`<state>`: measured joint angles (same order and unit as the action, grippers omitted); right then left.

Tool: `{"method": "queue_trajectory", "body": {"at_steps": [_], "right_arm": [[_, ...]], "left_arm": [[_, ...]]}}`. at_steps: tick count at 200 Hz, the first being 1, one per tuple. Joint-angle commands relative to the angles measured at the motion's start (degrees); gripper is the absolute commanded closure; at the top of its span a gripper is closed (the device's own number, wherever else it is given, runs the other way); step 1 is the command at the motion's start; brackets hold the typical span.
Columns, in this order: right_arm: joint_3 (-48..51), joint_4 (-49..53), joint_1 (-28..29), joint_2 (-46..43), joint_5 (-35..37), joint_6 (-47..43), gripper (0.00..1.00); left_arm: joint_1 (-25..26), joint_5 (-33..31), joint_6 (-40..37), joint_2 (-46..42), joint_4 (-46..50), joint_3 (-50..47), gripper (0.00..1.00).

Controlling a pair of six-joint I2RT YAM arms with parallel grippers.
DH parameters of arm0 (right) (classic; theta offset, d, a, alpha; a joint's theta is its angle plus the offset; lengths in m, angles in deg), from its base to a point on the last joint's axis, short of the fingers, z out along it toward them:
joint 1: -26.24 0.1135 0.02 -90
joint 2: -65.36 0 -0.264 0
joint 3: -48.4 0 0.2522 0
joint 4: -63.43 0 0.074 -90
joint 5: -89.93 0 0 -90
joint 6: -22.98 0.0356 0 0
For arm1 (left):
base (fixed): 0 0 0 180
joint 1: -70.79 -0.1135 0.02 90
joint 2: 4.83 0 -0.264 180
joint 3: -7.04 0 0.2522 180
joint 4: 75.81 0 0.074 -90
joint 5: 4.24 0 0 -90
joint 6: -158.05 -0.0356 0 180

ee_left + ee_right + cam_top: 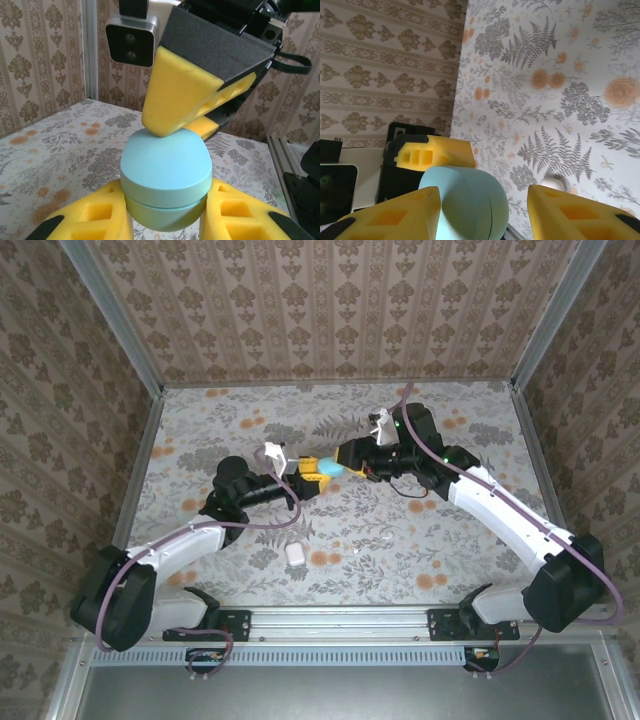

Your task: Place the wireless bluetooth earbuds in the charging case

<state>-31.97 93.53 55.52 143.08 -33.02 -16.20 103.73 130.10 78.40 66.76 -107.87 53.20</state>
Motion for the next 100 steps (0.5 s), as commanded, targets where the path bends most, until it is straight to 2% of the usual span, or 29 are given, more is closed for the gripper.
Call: {"method": "queue_trajectory", "body": {"at_steps": [1,42,81,100], "right_arm": [[1.64,-8.34,0.42,1.18,-5.02,6.86,0.50],[1.92,-13.25,1.13,3.91,-8.06,10.85,0.51],[2.47,-15.93,1.22,5.12,-8.56,12.74,0.69],[2.61,-17.31,1.23,5.67,-8.60,13.87,0.77]], "left_arm": [[-0.17,-0.39,2.48,0.89,-4.46,2.44,0.76],[-0.25,-0.97,3.01,2.35,-4.54,3.28,0.76],[-0.43,-1.85,2.50,2.28,-3.43,2.76,0.75],[-0.52,-1.73,1.41,1.49,-1.65,2.33,0.69]]}}
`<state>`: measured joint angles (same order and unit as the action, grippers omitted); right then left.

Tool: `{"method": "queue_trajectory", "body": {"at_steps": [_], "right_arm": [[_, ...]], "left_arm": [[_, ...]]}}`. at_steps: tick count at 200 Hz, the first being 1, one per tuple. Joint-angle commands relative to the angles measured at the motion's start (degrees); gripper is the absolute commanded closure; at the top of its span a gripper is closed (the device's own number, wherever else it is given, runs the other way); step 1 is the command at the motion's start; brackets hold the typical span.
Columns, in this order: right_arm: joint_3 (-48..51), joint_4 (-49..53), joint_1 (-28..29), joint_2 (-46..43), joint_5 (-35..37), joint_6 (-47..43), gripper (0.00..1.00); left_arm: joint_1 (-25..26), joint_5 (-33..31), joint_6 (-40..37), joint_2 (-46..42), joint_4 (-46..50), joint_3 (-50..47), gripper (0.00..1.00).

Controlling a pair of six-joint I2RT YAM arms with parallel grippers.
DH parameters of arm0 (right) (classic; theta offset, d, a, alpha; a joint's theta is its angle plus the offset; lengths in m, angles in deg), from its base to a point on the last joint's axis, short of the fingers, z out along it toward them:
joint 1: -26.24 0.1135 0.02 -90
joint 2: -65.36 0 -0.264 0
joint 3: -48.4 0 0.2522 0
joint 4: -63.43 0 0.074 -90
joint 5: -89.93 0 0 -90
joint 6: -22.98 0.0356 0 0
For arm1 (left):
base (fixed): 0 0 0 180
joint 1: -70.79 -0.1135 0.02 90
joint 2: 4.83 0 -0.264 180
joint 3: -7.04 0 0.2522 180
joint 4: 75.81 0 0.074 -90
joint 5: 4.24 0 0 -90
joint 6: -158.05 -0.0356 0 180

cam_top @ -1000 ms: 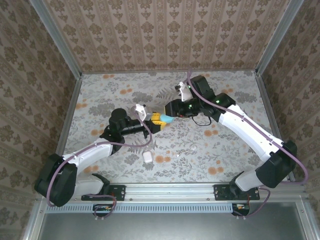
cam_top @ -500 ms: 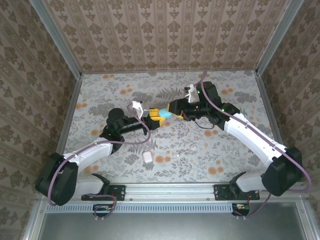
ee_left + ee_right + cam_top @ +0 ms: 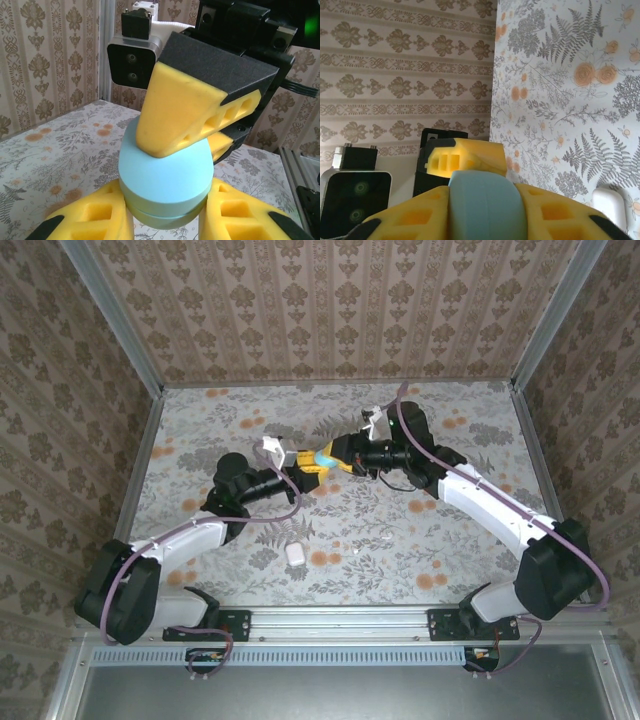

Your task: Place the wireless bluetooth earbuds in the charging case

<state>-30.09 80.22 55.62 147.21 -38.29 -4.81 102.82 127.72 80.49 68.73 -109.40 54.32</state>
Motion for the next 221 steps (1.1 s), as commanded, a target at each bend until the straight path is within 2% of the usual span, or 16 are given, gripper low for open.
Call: {"method": "queue_trajectory", "body": {"at_steps": [1,20,72,113,152,179,194,221], "right_arm": [[0.69,-4.08,1.11,1.55,-3.35,2.57,0.78],[0.65,-5.84,1.02,2.50,-3.37,3.69,0.82],[-0.43,-8.11,-0.87,5.05,-1.63,5.35,0.83],[-6.05,4.23,-1.96,11.27,3.60,-5.48,0.81],[-11.00,6.29,-2.62,23.60,4.64,-9.52,0.81],[-16.32,6.99,-3.26,33.16,4.44,-10.99,0.81],[-19.84,7.87,-3.76,37.54,4.12,-11.71,0.81],[-26.72,13.62,-4.59,44.40,4.46,-15.23,0.79]], "left_arm": [[0.40,0.66,-0.81,-0.54,0.02,1.16,0.69],[0.36,0.71,-2.44,-1.92,2.46,0.94,0.59],[0.05,-2.58,-7.96,-7.46,12.37,-0.41,0.29],[-2.35,-8.32,-11.71,-14.89,21.68,-2.58,0.26],[-4.75,-12.86,-14.64,-22.65,31.07,-4.30,0.25],[-5.58,-15.41,-13.30,-26.78,33.27,-6.43,0.25],[-7.79,-16.63,-12.03,-28.50,33.96,-7.55,0.25],[-8.97,-19.42,-8.70,-30.11,36.96,-8.00,0.24]]}}
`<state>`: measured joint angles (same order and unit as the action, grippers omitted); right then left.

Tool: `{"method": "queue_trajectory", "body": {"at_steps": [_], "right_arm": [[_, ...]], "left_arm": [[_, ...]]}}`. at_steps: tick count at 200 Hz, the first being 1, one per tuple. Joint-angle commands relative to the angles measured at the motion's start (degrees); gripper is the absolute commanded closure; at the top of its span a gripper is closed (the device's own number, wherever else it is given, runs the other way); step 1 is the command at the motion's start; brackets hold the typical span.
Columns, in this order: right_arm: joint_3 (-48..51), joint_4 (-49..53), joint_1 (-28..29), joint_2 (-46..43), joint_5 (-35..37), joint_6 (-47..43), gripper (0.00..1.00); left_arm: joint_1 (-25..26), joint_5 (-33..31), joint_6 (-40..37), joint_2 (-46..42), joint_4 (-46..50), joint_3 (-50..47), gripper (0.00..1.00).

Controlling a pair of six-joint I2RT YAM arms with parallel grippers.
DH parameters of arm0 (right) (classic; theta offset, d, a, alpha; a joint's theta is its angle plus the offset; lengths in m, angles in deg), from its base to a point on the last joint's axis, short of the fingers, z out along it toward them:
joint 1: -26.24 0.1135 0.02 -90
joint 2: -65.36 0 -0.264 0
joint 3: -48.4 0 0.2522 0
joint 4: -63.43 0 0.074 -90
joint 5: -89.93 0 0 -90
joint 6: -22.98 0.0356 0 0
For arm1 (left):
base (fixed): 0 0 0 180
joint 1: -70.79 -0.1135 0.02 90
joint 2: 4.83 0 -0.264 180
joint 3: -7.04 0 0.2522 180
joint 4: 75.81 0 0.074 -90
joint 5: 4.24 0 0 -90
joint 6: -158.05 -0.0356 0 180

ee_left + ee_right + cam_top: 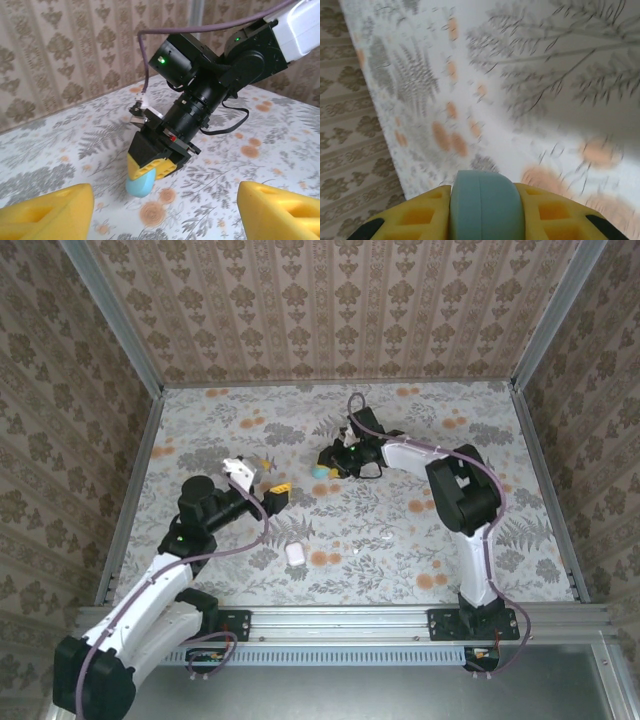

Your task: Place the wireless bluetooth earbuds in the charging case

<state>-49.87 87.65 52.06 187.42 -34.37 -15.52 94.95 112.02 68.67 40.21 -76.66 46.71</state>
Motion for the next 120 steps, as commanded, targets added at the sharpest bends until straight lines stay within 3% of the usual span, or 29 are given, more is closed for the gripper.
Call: {"method": "queue_trajectory", "body": {"at_steps": [1,39,120], "right_arm": [[-7.09,6.39,-1.08,4.30,0.55,-4.63,0.79],[-9.31,10.54,-2.20,6.70,1.84,-6.31,0.76],[-8.70,17.69,-3.94,3.82,6.08,-9.78,0.60]], "left_arm": [[-1.21,-3.79,3.23,-1.56,4.36,-0.36,0.24],[-3.78,-2.99,5.96,0.10,9.04,1.69,0.23],[-5.78,-0.86,6.54,1.90,7.83,2.21,0.23]]}}
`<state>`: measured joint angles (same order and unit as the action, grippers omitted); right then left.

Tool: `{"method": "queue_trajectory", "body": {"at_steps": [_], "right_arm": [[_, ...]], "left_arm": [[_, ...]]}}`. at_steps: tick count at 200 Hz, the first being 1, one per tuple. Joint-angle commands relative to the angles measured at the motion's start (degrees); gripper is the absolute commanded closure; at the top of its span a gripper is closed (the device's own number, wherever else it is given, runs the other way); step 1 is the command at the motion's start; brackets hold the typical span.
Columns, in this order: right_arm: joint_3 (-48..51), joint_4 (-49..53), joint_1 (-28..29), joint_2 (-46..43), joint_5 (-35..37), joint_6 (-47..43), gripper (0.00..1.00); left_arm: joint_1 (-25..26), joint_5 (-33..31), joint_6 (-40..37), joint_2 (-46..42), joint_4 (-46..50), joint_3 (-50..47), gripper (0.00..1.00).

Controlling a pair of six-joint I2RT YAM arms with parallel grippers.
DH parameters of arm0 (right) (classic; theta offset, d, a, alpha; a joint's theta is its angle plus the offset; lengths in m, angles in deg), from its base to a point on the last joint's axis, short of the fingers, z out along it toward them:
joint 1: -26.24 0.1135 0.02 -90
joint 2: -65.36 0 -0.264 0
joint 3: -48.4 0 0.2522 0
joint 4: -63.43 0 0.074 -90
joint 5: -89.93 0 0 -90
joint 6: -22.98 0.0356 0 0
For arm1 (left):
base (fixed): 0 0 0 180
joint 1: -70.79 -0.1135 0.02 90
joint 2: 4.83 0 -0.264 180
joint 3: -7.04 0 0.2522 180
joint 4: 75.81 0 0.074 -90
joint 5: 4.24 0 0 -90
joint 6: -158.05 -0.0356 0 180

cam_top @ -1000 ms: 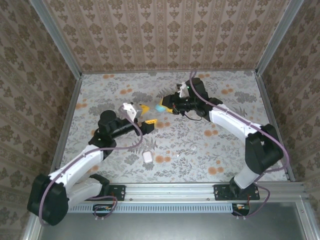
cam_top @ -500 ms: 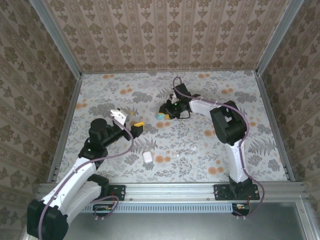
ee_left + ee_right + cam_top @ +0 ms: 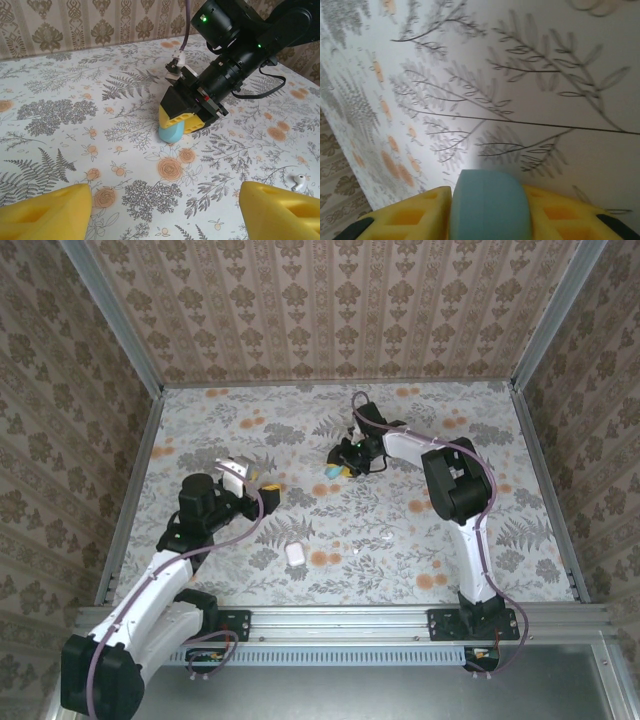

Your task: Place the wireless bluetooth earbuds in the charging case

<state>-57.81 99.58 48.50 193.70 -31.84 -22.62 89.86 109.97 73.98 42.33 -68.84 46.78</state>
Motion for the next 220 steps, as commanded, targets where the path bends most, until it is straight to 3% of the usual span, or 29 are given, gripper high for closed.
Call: {"method": "queue_trajectory", "body": {"at_steps": [1,62,94,115,146,187,220], "right_arm": [[-0.74,5.87,-0.38,-2.55,3.64,-2.71,0.60],[1.14,13.56,-0.82,-9.44,9.99,-7.19,0.55],[8.53,11.76,0.36,-17.23,11.33,-8.25,0.53],[13.04,11.47,5.78,-22.88,13.96,-10.76,0.47],[16.58,12.96,17.33,-25.65,18.35,-11.56,0.46],[17.07,14.04,29.27,-23.41,22.51,-8.96,0.45],[12.89,18.30,33.67,-19.14,25.31,-7.24,0.43]], "left_arm": [[-0.70,1.15,1.25,-0.26,0.05,2.15,0.23],[-1.38,1.28,2.50,-1.19,2.16,3.26,0.23],[-1.76,0.15,3.18,-2.02,5.60,4.57,0.24],[-2.26,-2.74,3.79,-2.20,9.59,5.52,0.24],[-6.05,-6.46,9.30,-0.70,14.31,6.10,0.25],[-12.24,-4.15,18.51,0.57,14.43,4.29,0.27],[-14.13,-3.20,20.29,0.64,15.20,3.74,0.28]]}}
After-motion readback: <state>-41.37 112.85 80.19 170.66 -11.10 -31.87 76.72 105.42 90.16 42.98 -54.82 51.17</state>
